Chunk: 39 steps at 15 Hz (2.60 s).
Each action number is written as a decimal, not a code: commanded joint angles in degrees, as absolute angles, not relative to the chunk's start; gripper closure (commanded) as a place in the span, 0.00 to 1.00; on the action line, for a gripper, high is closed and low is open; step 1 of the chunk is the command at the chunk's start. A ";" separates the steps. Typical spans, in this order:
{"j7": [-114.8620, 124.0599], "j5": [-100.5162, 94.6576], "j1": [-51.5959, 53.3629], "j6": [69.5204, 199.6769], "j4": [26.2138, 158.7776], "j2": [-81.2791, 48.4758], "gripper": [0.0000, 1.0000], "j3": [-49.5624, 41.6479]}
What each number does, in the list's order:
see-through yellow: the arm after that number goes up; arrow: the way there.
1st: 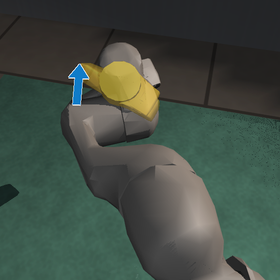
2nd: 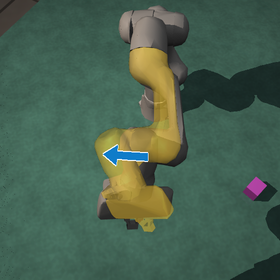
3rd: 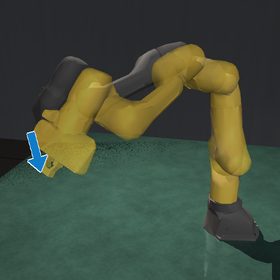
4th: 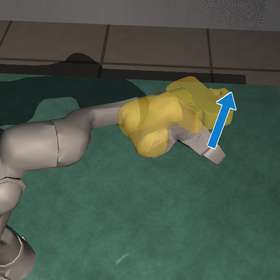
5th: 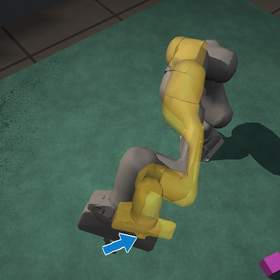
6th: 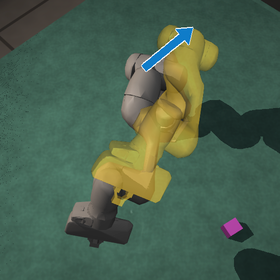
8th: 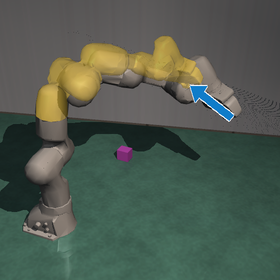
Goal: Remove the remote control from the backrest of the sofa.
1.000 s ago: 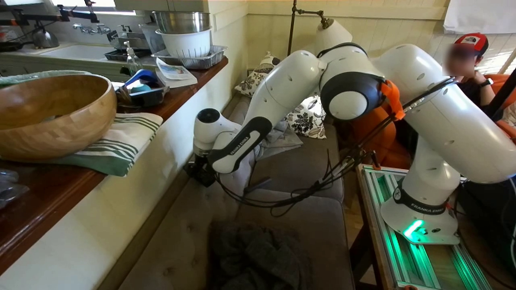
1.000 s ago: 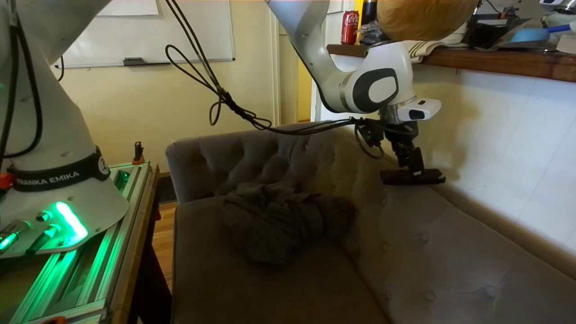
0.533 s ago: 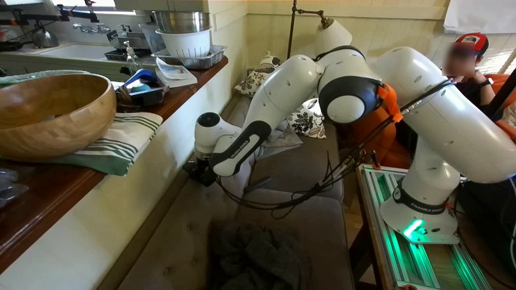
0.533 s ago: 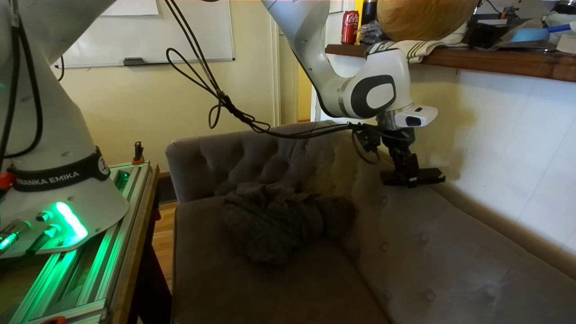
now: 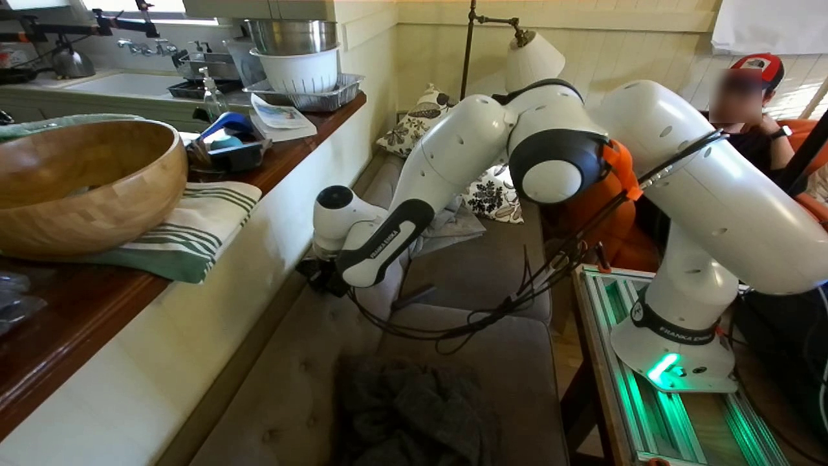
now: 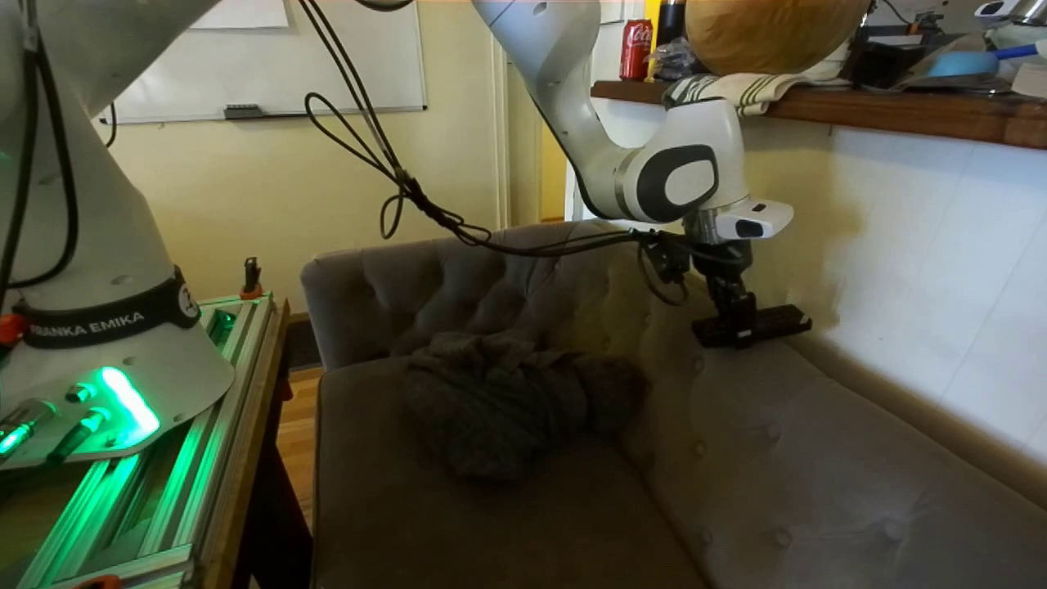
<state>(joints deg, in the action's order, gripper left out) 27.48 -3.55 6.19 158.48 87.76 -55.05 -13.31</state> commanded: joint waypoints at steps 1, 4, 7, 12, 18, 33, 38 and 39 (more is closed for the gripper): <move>27.87 -2.26 7.42 156.30 85.79 -56.11 0.63 -15.00; 25.58 -3.37 8.15 157.58 88.87 -53.88 0.63 -14.46; 17.75 -5.48 8.84 161.51 94.88 -49.47 0.63 -11.61; 7.72 -7.84 10.92 164.60 100.12 -43.92 0.63 -7.23; 0.56 -7.70 10.64 162.92 97.97 -44.08 0.38 -1.59; -7.08 -9.31 16.79 161.40 84.86 -54.00 0.63 7.67; -16.08 -9.35 17.76 150.57 73.77 -58.05 0.63 13.60; -11.34 -9.45 19.33 155.32 79.76 -55.44 0.38 10.48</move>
